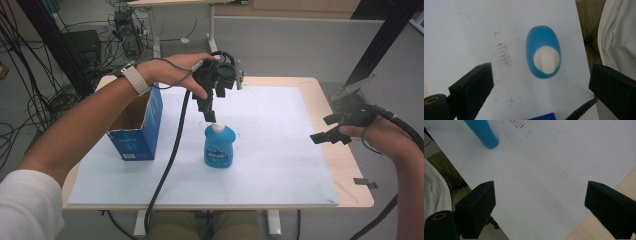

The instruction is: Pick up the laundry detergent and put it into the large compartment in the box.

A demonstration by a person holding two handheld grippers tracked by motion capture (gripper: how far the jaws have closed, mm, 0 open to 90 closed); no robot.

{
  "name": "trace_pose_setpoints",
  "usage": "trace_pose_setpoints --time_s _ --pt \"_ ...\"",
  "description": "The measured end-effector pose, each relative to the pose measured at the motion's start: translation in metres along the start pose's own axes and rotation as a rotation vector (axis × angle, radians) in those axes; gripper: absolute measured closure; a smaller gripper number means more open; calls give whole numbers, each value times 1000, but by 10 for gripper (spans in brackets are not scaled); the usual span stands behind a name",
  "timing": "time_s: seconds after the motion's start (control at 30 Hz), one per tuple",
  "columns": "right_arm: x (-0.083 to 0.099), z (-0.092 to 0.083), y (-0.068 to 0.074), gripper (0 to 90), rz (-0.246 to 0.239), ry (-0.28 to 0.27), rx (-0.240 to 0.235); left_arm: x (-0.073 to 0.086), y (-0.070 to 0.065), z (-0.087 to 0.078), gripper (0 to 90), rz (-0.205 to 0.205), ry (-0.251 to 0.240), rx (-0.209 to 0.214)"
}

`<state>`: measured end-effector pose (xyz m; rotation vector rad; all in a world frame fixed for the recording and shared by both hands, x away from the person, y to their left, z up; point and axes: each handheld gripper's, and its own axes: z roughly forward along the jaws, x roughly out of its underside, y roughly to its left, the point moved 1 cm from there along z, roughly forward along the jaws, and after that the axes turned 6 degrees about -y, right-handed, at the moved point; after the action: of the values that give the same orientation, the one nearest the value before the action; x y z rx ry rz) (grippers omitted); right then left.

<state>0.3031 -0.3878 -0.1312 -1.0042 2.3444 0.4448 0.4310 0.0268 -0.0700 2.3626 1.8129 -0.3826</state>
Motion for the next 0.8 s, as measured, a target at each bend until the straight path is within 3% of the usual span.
trace_pose_setpoints --time_s 0.8 --pt "1 3 0 98 0 1 -5 1 -4 21 66 1 -8 2"
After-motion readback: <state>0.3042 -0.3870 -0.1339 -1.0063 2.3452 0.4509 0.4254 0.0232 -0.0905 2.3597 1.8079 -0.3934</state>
